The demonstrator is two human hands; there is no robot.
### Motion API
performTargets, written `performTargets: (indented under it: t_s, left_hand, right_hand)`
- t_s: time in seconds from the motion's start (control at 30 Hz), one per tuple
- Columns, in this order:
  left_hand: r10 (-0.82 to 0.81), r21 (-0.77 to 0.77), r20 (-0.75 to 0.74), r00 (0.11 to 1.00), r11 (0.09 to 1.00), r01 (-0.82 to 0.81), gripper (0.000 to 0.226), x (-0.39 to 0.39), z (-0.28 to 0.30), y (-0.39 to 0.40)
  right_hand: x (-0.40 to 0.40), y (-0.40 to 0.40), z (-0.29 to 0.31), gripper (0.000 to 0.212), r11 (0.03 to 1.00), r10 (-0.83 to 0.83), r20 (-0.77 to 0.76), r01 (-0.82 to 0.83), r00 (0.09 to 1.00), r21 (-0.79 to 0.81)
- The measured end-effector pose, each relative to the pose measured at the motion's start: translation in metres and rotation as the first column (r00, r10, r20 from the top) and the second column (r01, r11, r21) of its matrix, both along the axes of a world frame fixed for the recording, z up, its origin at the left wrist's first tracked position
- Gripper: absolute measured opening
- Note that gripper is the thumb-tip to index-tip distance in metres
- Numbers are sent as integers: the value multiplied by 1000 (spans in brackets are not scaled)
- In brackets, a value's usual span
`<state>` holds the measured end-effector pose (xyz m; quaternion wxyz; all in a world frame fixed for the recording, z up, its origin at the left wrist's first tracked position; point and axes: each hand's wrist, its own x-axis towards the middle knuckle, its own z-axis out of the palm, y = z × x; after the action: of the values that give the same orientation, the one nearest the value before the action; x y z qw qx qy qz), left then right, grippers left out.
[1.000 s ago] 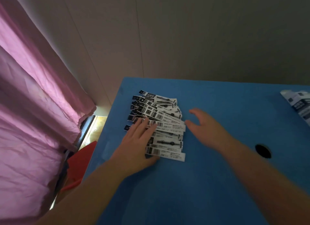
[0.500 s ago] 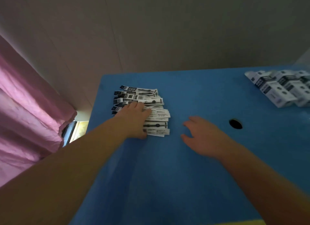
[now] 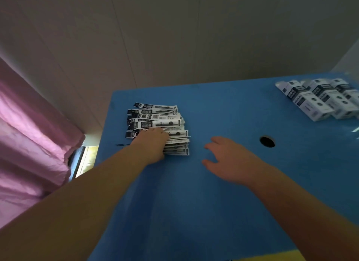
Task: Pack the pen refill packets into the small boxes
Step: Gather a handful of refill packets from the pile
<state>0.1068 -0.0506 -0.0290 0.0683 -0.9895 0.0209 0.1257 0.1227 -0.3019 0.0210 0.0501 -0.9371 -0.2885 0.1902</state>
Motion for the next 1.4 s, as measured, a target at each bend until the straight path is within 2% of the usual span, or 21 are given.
performTargets:
  t_s: [0.33,0.5,0.67,0.9,0.97,1.13,1.2,1.3,1.4]
  left_hand:
    - [77,-110,3,997,991,-76,23,-4,1,0]
    - [105,-236,21,994,967,-97,18,-16,0,2]
    - [207,-383,133,969,913,-143,14,-24,7,5]
    - [271,-426,205,940,890,-163,7,-43,19,3]
    - [321,-457,222,921,868,-193,12,-47,26,1]
    - [461,-678,256,849,713,-182,25,-53,54,-12]
    - [514,-784,222,829,599,-161,28,-59,64,-20]
    - [585,-895,141,799,420,-150,20,-69,70,-31]
    - [600,-939,86,795,316,-138,20,-77,69,-41]
  right_hand:
    - [2,-4,0,52,999,-6,-9,6,1000,32]
    - [2,-5,1,53,999,-5,-6,6,1000,49]
    - [2,-2,0,53,999,-1,11,1,1000,50]
    - [-4,-2,6,52,999,-21,29,20,999,35]
    - [-7,-2,8,51,999,-28,41,27,999,25]
    - [-20,-8,19,51,998,-47,64,45,997,37]
    - [-26,-10,24,51,997,-67,76,63,995,54]
    - [-37,-13,31,53,991,-95,90,86,991,98]
    - [-52,-22,35,57,984,-136,111,121,984,134]
